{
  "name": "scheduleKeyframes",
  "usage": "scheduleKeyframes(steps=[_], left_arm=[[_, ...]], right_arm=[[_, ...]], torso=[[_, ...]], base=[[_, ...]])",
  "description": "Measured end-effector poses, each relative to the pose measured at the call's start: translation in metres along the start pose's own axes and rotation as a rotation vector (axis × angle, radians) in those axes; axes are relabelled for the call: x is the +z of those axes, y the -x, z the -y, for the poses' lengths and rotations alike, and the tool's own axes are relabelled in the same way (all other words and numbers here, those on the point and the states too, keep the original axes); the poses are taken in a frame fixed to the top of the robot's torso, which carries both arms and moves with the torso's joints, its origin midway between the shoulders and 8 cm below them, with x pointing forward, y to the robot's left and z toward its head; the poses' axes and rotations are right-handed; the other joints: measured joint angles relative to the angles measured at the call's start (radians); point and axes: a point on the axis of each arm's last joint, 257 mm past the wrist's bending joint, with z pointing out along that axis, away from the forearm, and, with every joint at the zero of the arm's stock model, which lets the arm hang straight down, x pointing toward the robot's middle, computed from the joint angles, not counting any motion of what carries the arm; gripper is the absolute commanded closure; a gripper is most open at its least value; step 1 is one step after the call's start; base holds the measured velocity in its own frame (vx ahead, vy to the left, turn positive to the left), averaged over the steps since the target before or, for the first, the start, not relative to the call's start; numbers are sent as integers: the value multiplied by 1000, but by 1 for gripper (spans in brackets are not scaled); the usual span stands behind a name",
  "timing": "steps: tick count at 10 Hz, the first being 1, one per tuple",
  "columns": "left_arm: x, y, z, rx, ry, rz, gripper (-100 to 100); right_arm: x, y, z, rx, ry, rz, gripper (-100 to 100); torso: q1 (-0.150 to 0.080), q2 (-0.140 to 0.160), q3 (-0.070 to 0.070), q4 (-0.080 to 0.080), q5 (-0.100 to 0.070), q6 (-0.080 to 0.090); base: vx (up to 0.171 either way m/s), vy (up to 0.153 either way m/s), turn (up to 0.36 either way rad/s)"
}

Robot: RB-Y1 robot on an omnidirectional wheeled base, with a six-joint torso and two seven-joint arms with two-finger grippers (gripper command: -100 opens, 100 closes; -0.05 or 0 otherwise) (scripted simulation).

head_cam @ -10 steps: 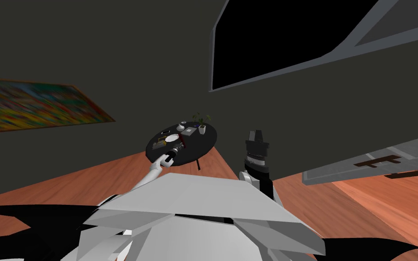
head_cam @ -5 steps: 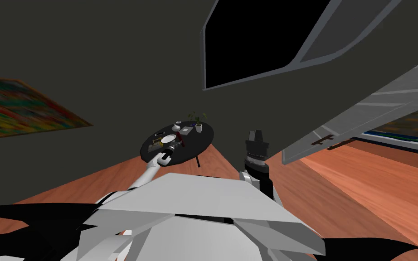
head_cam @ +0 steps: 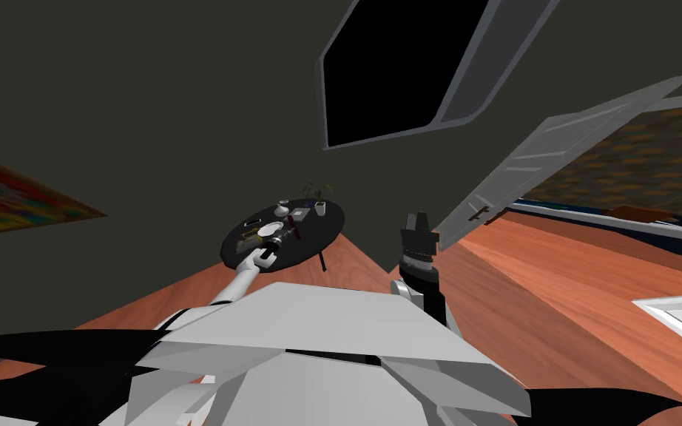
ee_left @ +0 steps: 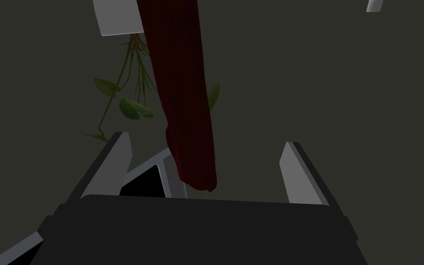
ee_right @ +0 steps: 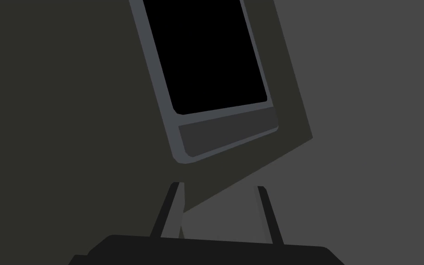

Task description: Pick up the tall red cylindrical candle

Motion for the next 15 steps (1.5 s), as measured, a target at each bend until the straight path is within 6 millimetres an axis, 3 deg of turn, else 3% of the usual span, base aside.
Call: scheduleKeyframes(steps=[13,14,15], left_arm=[[-15,-19,28,-147,-92,59,-100],[-16,-19,29,-148,-94,61,0],[-16,-19,29,-148,-94,60,-100]], right_arm=[[0,0,0,0,0,0,0],[0,0,0,0,0,0,0],[0,0,0,0,0,0,0]], torso=[[-5,-7,-4,-2,-1,0],[-6,-6,-4,-2,-1,0],[-6,-6,-4,-1,-1,0]], base=[[12,29,-46],[0,0,0],[0,0,0]])
